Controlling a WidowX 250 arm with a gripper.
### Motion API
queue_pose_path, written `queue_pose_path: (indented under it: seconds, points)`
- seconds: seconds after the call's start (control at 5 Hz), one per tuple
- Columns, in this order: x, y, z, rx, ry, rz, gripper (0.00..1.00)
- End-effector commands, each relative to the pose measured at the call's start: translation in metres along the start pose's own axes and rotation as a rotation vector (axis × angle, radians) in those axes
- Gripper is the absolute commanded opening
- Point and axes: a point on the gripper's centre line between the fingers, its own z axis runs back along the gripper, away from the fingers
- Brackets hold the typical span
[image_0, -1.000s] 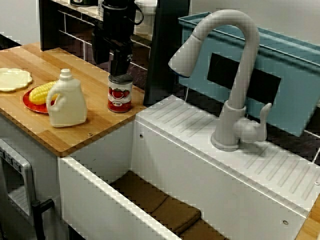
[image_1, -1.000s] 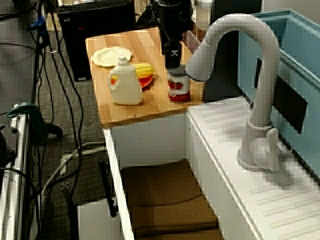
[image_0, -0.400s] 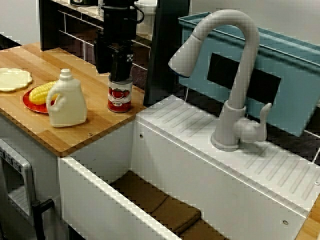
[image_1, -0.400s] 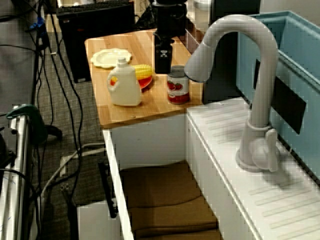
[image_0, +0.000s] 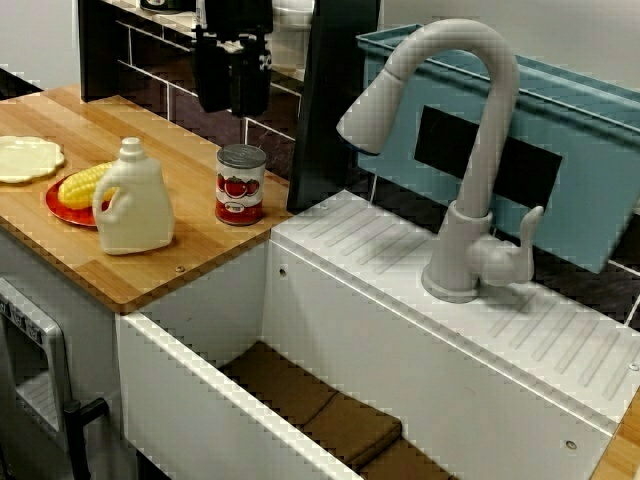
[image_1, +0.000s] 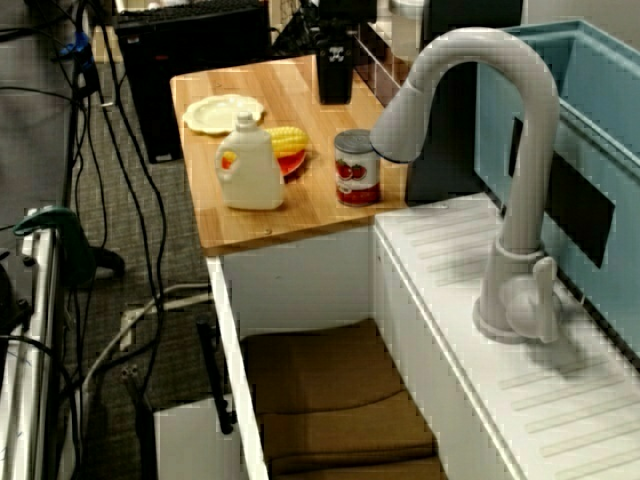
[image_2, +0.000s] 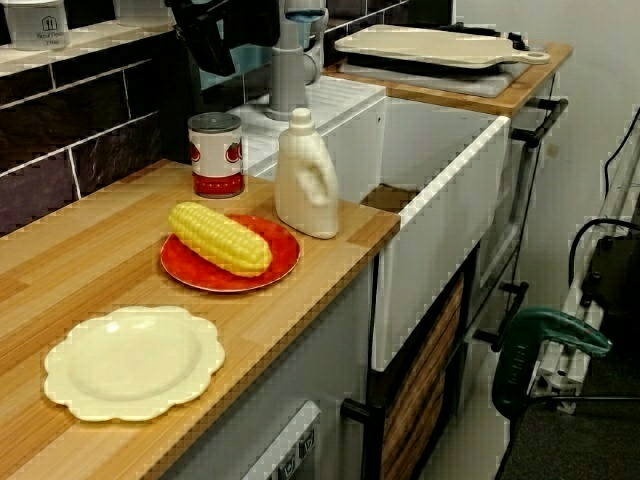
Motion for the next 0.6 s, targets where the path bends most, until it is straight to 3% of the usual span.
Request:
queue_pose_path:
  seconds: [0.0, 0.2, 0.4]
  points:
    - [-0.002, 0.007, 0.015, -0.022, -0.098, 0.01, 1.0]
    - [-0.004, 0.01, 0.011, -0.039, -0.119, 0.031, 1.0]
    - [-0.003, 0.02, 0.009, -0.004, -0.163, 0.062, 1.0]
